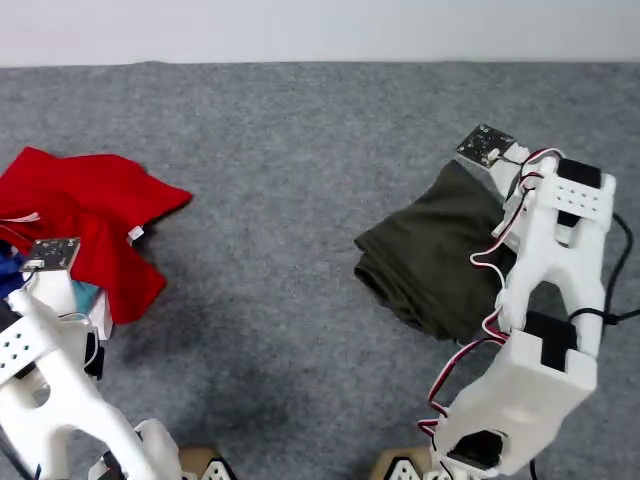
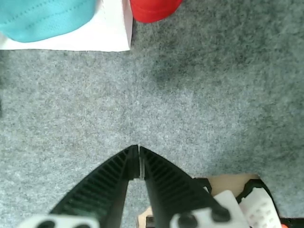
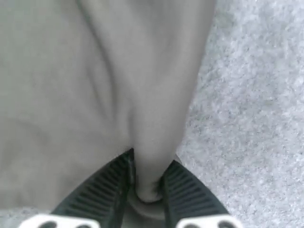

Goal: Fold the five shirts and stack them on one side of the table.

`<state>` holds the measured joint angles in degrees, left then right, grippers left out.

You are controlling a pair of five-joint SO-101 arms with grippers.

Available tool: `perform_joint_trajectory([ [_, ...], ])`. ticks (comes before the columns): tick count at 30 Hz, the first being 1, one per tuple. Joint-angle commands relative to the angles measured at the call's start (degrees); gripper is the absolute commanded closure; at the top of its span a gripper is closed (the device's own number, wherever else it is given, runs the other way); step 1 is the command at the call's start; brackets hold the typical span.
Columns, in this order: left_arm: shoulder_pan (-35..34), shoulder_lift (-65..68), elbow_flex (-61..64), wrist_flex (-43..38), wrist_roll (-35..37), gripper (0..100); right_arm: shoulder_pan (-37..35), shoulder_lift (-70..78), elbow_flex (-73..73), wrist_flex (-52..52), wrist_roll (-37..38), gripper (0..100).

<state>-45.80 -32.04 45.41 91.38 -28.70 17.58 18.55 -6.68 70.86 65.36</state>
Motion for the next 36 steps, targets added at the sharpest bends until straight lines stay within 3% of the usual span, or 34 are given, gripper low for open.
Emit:
perform_joint_trajectory([
  [1, 0.44, -1.23, -0.22, -0.79, 0.00, 100, 0.40, -5.93, -2.11, 1.36, -4.22, 86.8],
  [7, 3.69, -1.23, -0.13, -0.44, 0.00, 100, -1.71, -9.36, -2.11, 5.76, -30.33, 73.2],
  [14, 5.45, -1.49, -0.13, -0.35, 0.26, 100, -7.34, -10.42, -2.11, 15.60, -48.00, 71.2],
  [24, 5.45, -1.49, -0.13, -0.44, 0.18, 100, -15.60, -9.89, -2.11, 18.68, -72.18, 91.9],
  [27, 5.45, -1.49, -0.13, -0.44, 0.18, 100, -16.22, -9.80, -2.02, 18.42, -82.02, 82.6],
  [32, 5.45, -1.41, -0.13, -0.35, 0.09, 100, -16.22, -9.71, -1.93, 18.33, -92.40, 52.6],
  [36, 5.45, -1.41, -0.13, -0.35, 0.09, 100, -15.78, -6.64, -1.93, 15.25, -96.79, 49.6],
])
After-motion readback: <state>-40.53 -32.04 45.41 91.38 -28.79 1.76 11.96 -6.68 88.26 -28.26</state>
